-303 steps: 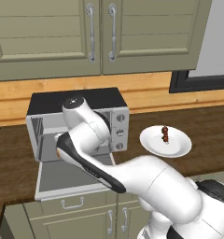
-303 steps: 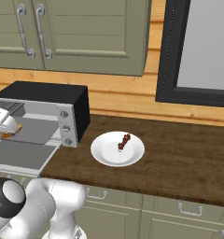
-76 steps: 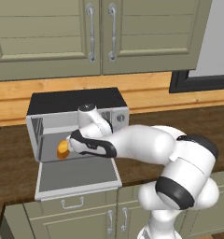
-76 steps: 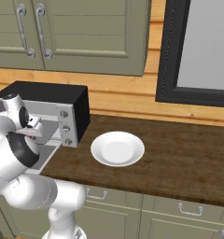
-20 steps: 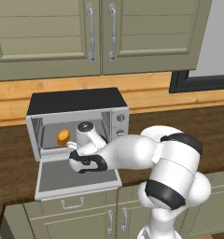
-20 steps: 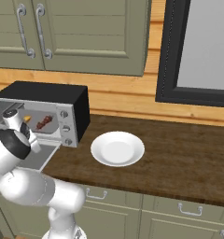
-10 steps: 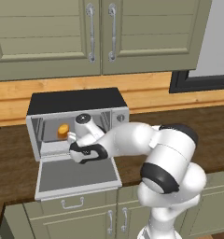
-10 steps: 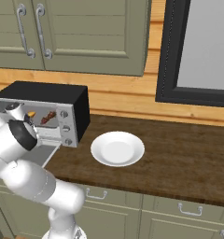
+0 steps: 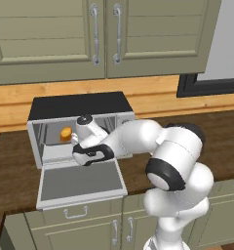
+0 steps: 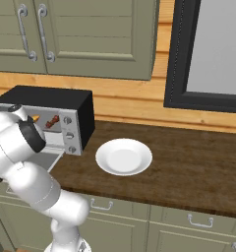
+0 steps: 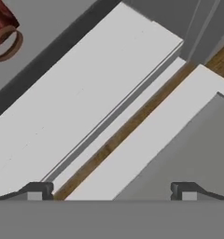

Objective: Pick up the kebab skewer and baguette bread, and place them inside the toaster oven. Close the toaster oven door and start by setting the timer.

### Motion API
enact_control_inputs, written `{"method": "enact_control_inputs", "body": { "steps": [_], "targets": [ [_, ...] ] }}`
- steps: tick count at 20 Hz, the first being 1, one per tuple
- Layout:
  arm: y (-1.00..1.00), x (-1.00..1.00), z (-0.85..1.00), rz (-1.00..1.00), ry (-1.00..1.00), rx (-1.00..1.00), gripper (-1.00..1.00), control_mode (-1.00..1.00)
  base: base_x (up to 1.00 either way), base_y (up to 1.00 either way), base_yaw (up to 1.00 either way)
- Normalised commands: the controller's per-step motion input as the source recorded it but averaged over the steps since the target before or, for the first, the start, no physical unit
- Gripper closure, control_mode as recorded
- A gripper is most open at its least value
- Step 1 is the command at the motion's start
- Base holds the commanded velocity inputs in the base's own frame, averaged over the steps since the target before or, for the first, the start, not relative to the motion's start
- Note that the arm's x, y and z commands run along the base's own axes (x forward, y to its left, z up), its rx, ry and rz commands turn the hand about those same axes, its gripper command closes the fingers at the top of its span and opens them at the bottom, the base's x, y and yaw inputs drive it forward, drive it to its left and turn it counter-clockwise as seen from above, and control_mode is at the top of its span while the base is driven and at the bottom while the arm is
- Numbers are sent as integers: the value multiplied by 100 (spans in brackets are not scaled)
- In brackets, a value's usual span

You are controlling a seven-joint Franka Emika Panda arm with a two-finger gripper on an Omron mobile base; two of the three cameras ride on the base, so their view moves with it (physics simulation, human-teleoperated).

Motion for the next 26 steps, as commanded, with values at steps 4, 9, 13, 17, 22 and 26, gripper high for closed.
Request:
{"method": "enact_control_inputs", "body": {
  "steps": [4, 9, 13, 17, 22, 26],
  "targets": [
    [0, -6, 2, -10, -4, 1, -100, -100, 0, 0, 0],
    [0, -92, 26, -1, 0, 5, -100, -100, 0, 0, 0],
    [-1, -100, 31, 8, 0, 1, -100, -100, 0, 0, 0],
    [-3, -100, 34, 16, 10, 0, -100, -100, 0, 0, 0],
    [-14, -100, 2, 21, 20, 0, -100, -100, 0, 0, 0],
    [1, -93, 0, 19, 24, 0, -100, -100, 0, 0, 0]
  ]
}}
